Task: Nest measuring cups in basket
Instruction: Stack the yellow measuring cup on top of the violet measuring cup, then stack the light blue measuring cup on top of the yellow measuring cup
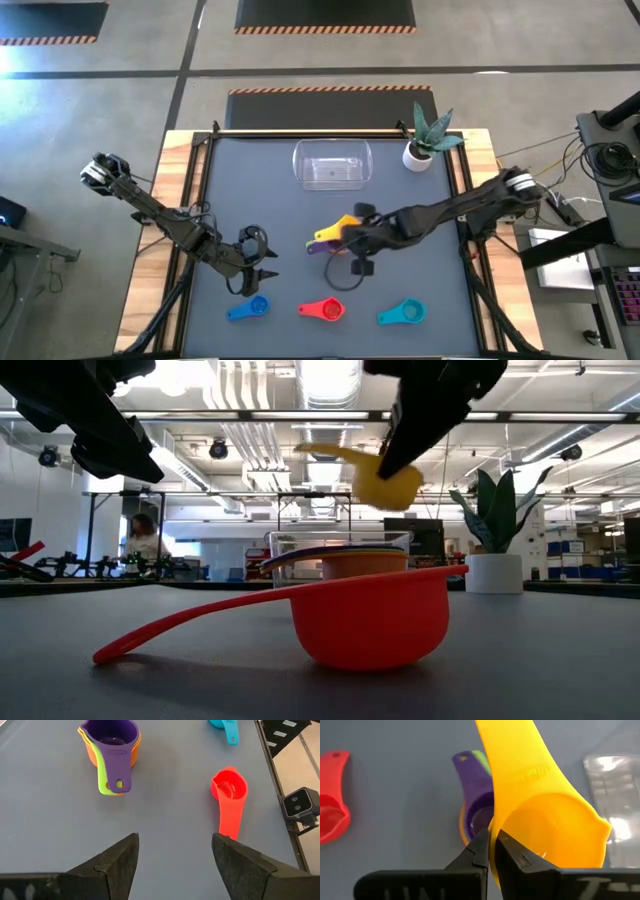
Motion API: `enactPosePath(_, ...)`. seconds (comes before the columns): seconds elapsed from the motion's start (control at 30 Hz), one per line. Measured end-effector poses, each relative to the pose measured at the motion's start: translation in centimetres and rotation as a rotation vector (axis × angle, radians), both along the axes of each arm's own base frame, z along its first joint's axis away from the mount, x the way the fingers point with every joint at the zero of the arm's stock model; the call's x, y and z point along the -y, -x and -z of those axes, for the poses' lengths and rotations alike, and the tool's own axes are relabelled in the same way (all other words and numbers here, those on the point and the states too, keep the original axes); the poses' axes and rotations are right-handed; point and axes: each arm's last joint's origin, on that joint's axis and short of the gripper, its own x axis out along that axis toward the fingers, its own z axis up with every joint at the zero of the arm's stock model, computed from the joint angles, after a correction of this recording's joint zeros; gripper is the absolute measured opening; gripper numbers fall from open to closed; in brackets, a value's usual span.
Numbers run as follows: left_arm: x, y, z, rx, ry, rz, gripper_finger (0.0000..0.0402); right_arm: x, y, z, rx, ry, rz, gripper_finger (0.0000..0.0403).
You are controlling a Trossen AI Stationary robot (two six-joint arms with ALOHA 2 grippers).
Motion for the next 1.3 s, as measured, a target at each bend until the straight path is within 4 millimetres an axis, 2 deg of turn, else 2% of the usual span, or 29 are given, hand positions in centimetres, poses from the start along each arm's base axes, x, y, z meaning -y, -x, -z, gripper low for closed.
enactPosePath(0.13, 0.0, 0.0, 0.0, 0.000, 0.001, 0.000, 0.0234, -1.0, -2.0, 1.7, -0.047, -0.003, -0.051, 0.0009)
enactPosePath(0.27, 0.0, 0.0, 0.0, 0.000, 0.004, -0.003, 0.0234, -1.8, -3.0, 2.6, -0.079, -0.046, -0.096, 0.0009)
enactPosePath(0.47, 0.0, 0.0, 0.0, 0.000, 0.004, -0.002, 0.0234, -1.6, -3.3, 3.0, -0.088, -0.047, -0.085, 0.0021)
enactPosePath(0.87, 0.0, 0.0, 0.0, 0.001, 0.004, -0.002, 0.0234, -0.9, -3.2, 2.4, -0.069, -0.009, -0.053, 0.0105)
enactPosePath(1.0, 0.0, 0.0, 0.0, 0.000, 0.004, -0.002, 0.0234, -0.9, -2.5, 1.5, -0.072, -0.009, -0.055, 0.0127)
enactPosePath(1.1, 0.0, 0.0, 0.0, 0.000, 0.004, -0.002, 0.0234, -1.1, -1.2, 0.5, -0.111, -0.006, -0.066, 0.0138)
enactPosePath(1.3, 0.0, 0.0, 0.0, 0.000, 0.004, -0.001, 0.0234, -3.7, 2.9, -0.7, -0.208, -0.088, -0.061, 0.0138)
